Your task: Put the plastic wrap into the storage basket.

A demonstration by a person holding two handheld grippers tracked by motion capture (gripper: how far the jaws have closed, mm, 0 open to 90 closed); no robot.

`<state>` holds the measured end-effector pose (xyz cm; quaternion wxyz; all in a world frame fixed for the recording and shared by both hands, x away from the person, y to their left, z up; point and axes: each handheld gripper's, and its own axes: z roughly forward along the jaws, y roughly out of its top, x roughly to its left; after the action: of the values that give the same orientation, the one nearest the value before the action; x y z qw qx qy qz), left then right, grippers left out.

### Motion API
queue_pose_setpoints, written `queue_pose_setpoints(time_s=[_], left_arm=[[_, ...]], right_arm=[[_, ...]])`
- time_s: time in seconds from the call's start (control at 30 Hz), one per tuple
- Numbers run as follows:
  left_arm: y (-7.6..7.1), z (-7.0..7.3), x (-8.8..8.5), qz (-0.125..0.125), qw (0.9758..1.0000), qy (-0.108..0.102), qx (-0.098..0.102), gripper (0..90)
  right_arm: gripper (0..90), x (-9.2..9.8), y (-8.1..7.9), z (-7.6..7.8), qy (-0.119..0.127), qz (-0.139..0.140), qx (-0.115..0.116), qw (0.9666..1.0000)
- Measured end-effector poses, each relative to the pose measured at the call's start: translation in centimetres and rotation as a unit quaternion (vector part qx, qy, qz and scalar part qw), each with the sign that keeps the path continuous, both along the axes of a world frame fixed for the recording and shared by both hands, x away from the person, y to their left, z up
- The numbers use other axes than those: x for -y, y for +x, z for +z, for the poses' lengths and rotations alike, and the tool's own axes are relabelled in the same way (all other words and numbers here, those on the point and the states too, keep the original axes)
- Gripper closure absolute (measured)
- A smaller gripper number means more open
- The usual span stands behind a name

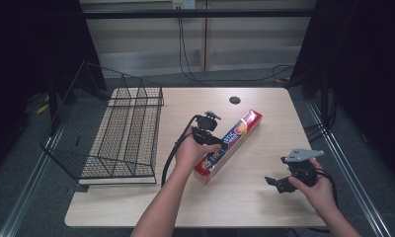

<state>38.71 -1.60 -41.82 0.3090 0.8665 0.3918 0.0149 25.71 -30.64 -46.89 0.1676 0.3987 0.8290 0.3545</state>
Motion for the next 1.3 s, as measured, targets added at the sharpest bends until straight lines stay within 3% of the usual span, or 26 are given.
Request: queue_pose_setpoints(time_s=[0.1, 0.3, 0.53, 1.03, 1.27, 1.3], left_arm=[[0.3, -0.4, 0.6, 0.002, 0.9999, 0.000, -0.011, 23.0], [0.9, -0.4, 1.7, -0.014, 0.9998, 0.008, -0.011, 22.4], [1.4, -0.8, 2.8, -0.017, 0.9997, 0.015, -0.011, 20.5], [2.1, -1.5, 3.9, -0.029, 0.9990, 0.029, -0.017, 19.8], [2.4, -1.8, 4.3, -0.026, 0.9992, 0.025, -0.018, 18.0], [2.5, -1.7, 4.3, -0.034, 0.9986, 0.036, -0.017, 17.1]], right_arm=[[2.4, 0.0, 0.0, 0.0, 0.000, 0.003, 0.001, 1.0000], [2.4, 0.0, 0.0, 0.1, 0.002, 0.003, 0.002, 1.0000], [2.4, 0.0, 0.1, 0.1, 0.003, 0.004, 0.002, 1.0000], [2.4, -0.1, 0.2, 0.0, 0.006, 0.007, 0.004, 0.9999], [2.4, 0.0, 0.2, 0.1, 0.006, 0.001, 0.005, 1.0000], [2.4, 0.0, 0.2, 0.1, 0.006, 0.000, 0.005, 1.0000]])
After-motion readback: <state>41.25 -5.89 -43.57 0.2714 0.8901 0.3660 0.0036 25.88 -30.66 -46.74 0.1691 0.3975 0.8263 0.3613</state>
